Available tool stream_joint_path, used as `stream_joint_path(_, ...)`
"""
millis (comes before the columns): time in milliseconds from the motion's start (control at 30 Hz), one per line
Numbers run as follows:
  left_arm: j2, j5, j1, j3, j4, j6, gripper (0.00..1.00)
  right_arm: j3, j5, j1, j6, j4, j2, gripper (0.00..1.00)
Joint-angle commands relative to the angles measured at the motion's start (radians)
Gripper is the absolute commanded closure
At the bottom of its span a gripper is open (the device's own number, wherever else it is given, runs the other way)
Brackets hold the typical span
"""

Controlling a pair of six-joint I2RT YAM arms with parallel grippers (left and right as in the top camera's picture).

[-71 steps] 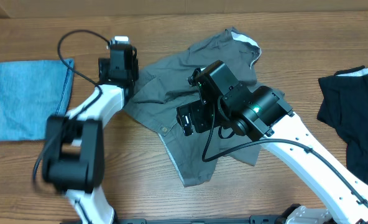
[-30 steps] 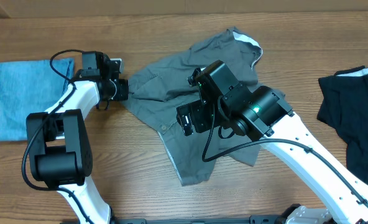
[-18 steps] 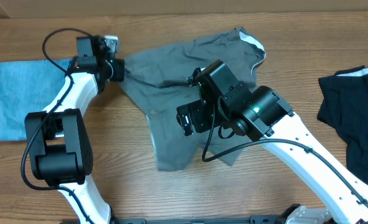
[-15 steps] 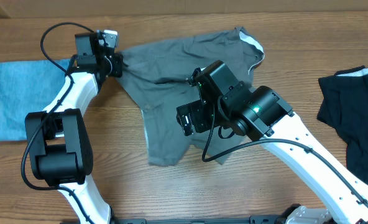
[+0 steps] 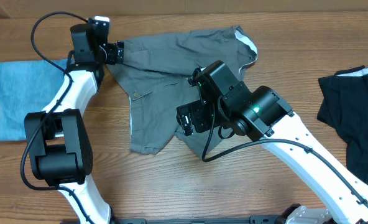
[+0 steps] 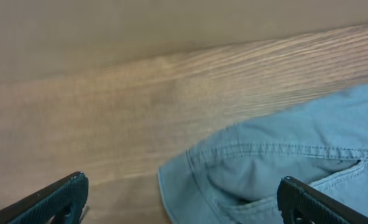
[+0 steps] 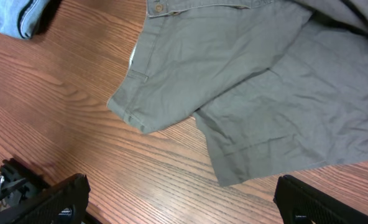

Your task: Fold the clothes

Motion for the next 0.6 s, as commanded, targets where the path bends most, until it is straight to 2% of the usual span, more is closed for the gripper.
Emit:
stream_joint_path(0, -0.092, 0.045, -0.002, 0.035, -0.106, -0.252, 0.00, 0.001, 0.006, -0.001, -0.003, 0.003, -0.001, 0.00)
stream_joint_path(67, -0.149, 0.109, -0.003, 0.035, -0.208, -0.330, 0.00, 0.001, 0.006, -0.001, -0.003, 0.003, -0.001, 0.00)
stream_joint_path(100, -0.203, 0.143, -0.010, 0.035, -0.321, -0.371, 0.00, 0.001, 0.006, -0.001, -0.003, 0.003, -0.001, 0.00)
stream_joint_path(233, -0.318, 0.149, -0.035, 0.035, -0.600, -0.465, 0.00, 0.001, 0.006, -0.001, -0.003, 0.003, -0.001, 0.00)
stream_joint_path(400, -0.402, 0.202, -0.098, 0.035, -0.877, -0.480, 0.00, 0.001, 0.006, -0.001, -0.003, 0.003, -0.001, 0.00)
stream_joint_path(567, -0.409, 0.183, -0.184, 0.030, -1.093, -0.484, 0.00, 0.001, 0.006, -0.001, -0.003, 0.003, -0.001, 0.00)
